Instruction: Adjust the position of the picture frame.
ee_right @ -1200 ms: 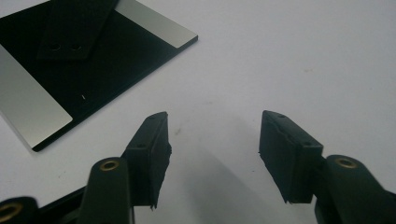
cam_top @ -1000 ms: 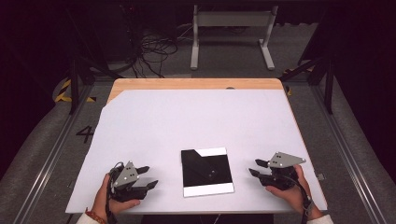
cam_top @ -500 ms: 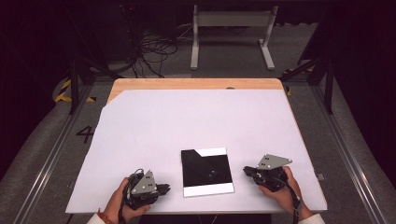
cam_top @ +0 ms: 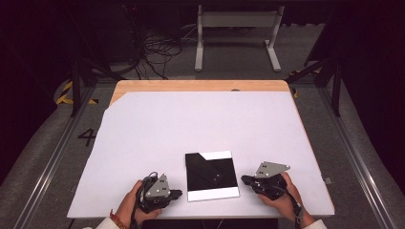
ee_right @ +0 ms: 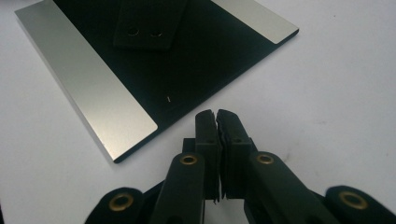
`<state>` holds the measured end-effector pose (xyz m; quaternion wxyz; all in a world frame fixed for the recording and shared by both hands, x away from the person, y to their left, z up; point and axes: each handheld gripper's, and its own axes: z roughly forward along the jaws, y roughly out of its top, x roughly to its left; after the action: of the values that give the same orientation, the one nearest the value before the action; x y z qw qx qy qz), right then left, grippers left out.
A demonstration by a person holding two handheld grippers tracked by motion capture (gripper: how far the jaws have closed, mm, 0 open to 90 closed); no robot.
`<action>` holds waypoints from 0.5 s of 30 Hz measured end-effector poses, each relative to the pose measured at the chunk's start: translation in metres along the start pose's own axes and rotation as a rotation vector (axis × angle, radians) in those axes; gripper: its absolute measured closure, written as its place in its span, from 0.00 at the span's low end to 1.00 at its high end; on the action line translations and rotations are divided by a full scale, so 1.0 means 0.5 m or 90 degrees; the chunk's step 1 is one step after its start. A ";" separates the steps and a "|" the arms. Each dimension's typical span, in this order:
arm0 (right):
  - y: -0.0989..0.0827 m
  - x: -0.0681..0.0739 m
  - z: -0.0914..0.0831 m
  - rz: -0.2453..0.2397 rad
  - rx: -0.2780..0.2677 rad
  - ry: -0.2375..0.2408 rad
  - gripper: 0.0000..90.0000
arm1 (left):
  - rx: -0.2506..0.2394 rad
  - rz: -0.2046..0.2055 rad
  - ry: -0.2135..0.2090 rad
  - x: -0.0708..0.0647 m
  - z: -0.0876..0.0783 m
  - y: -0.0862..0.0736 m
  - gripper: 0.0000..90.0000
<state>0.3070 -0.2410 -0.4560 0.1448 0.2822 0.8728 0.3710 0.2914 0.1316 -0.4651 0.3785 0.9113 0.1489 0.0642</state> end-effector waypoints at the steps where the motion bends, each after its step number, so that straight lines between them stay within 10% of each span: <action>1: 0.005 0.001 0.004 0.004 -0.005 -0.001 0.98 | 0.000 -0.001 -0.005 -0.002 0.003 0.003 0.96; 15: 0.021 -0.013 0.027 0.018 -0.006 -0.007 1.00 | -0.001 0.003 -0.026 -0.008 0.021 0.018 0.99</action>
<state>0.3224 -0.2311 -0.4574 0.1456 0.2959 0.8662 0.3754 0.2918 0.1172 -0.4659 0.3820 0.9124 0.1390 0.0466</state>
